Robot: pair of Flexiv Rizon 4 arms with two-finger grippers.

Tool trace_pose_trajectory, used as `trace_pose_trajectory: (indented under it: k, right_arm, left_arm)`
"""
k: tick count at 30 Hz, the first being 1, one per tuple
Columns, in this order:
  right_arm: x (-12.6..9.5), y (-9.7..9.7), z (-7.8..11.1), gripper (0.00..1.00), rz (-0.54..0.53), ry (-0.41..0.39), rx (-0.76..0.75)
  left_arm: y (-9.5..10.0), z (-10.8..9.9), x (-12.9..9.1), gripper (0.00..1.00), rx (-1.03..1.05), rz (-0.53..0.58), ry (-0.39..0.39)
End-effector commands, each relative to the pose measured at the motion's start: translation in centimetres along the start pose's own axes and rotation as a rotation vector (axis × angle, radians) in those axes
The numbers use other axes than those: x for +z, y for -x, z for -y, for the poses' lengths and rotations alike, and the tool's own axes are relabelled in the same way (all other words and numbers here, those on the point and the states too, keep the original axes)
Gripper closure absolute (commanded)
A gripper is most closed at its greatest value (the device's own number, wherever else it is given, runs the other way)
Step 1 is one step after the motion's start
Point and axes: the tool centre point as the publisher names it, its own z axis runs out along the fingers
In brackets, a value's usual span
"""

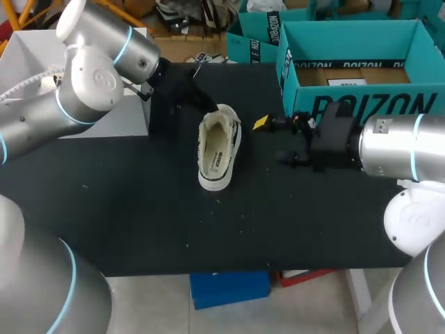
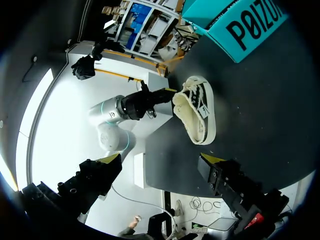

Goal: Take the shoe out of the shoebox, open the shoe tongue, remove and reinsert the insole, then place the shoe into the shoebox

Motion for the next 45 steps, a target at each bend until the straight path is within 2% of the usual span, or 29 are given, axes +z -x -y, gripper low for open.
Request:
trace_pose_trajectory:
  k: [1,10,18,24,30,36,41,42,43,44,45]
  right_arm:
    - [0.1,0.0,0.0,0.0,-0.002,0.0,0.0]
    - [0.1,0.0,0.0,0.0,-0.002,0.0,0.0]
    - [0.1,0.0,0.0,0.0,-0.002,0.0,0.0]
    - [0.1,0.0,0.0,0.0,-0.002,0.0,0.0]
    - [0.1,0.0,0.0,0.0,-0.002,0.0,0.0]
    - [0.1,0.0,0.0,0.0,-0.002,0.0,0.0]
    - [0.1,0.0,0.0,0.0,-0.002,0.0,0.0]
    - [0.1,0.0,0.0,0.0,-0.002,0.0,0.0]
    - [0.1,0.0,0.0,0.0,-0.002,0.0,0.0]
    - [0.1,0.0,0.0,0.0,-0.002,0.0,0.0]
    - [0.1,0.0,0.0,0.0,-0.002,0.0,0.0]
  left_arm:
    - [-1.1,0.7,0.0,1.0,0.004,0.002,-0.001]
    - [-3.6,2.1,1.1,1.0,0.017,-0.061,-0.029]
    - [-4.8,2.7,1.4,1.0,0.029,-0.112,-0.035]
    - [-3.7,3.0,-1.2,1.0,0.062,-0.09,-0.018]
    - [-2.9,4.6,-3.3,1.0,0.097,-0.049,-0.03]
    - [-3.4,5.1,-3.8,1.0,0.1,-0.027,-0.039]
    - [-4.4,4.8,-4.8,1.0,0.134,-0.098,-0.005]
    - [-4.4,4.7,-5.1,0.99,0.141,-0.111,0.005]
    - [-4.4,4.7,-5.5,0.93,0.152,-0.129,0.021]
    - [-4.5,4.6,-5.9,0.83,0.162,-0.143,0.029]
    - [-4.5,4.6,-6.3,0.78,0.172,-0.157,0.039]
